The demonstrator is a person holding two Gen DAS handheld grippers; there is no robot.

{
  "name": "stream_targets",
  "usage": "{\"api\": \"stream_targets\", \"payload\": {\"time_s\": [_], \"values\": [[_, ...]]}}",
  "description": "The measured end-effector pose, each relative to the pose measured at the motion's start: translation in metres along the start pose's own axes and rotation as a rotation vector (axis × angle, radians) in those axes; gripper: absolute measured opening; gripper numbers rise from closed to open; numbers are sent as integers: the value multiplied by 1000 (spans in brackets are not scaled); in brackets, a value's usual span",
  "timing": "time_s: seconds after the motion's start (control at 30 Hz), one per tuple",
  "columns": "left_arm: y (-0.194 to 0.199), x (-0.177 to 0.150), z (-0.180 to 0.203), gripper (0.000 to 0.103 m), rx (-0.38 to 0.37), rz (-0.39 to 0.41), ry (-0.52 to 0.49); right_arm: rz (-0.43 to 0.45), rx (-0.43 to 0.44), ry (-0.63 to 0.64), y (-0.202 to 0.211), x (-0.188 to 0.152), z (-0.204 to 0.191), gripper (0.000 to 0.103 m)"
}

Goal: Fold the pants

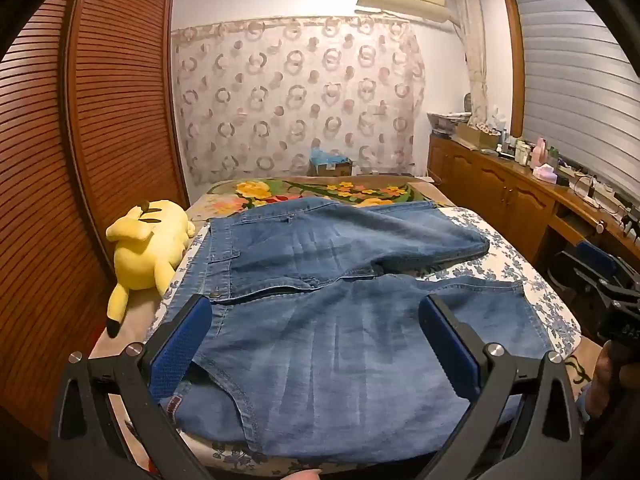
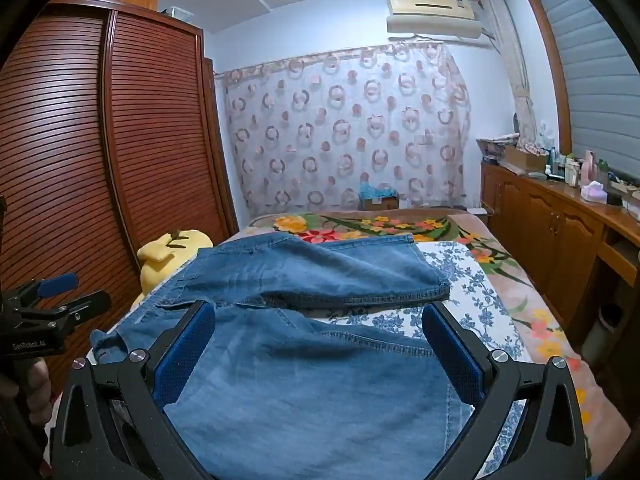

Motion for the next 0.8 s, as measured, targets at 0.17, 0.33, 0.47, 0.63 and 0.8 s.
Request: {"api": "stream_targets", "payload": {"time_s": [0.17, 0.33, 0.47, 0.63, 0.8], "values": [[0, 0, -1, 103, 8, -1, -14, 4, -2, 2, 2, 0, 1, 103], [0, 0, -1, 103, 8, -4, -13, -4, -2, 1, 1, -2, -1, 103], [0, 0, -1, 103, 9, -4, -16, -7, -1, 0, 0, -2, 0, 103], [0, 0, -1, 103, 8, -3, -15, -7, 0, 1, 1, -1, 0, 103], [0, 0, -1, 103, 7, -3, -14, -7, -1, 4, 1, -1, 0, 103]]}}
Point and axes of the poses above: each gripper's, at about its wrist camera, not at the fingertips, and y roughly against the way its jaws point, z to its right, x to its top, the point moved 9 cm from there along -y, roughly the way its jaws point, and after that the axes turned 8 degrees about x, right-handed, at the moved point
